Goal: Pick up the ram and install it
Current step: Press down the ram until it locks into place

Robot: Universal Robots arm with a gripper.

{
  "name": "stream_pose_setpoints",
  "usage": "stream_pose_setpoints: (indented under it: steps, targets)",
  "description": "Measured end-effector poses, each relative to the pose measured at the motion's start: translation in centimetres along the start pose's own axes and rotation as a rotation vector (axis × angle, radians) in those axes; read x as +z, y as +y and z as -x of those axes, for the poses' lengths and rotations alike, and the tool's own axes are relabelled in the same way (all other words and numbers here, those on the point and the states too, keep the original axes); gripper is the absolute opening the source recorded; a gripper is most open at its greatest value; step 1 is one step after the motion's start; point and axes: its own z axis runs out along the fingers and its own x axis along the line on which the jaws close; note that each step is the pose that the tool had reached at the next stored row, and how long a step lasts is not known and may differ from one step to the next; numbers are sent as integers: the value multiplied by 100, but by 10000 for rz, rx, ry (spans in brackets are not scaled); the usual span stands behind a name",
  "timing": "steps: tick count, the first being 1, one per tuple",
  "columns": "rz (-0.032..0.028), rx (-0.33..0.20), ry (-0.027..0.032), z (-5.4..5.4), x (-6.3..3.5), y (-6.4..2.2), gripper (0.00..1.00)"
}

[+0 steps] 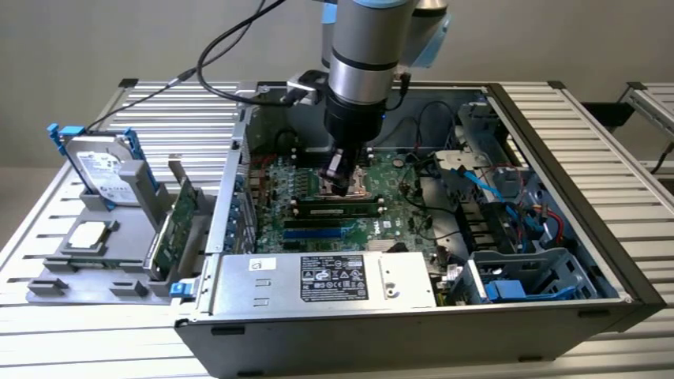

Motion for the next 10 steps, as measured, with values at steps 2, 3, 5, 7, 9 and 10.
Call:
stream_pose_setpoints:
  steps: [2, 3, 5, 7, 9, 10]
  targets:
    - [13, 344, -23, 0, 0, 0, 11]
    - [20, 508, -35, 0, 0, 0, 11]
    - [33, 833, -59, 0, 0, 0, 11]
    - [46, 1161, -81, 0, 0, 0, 11]
    - [59, 1493, -104, 0, 0, 0, 11]
    - [65, 1646, -115, 0, 0, 0, 11]
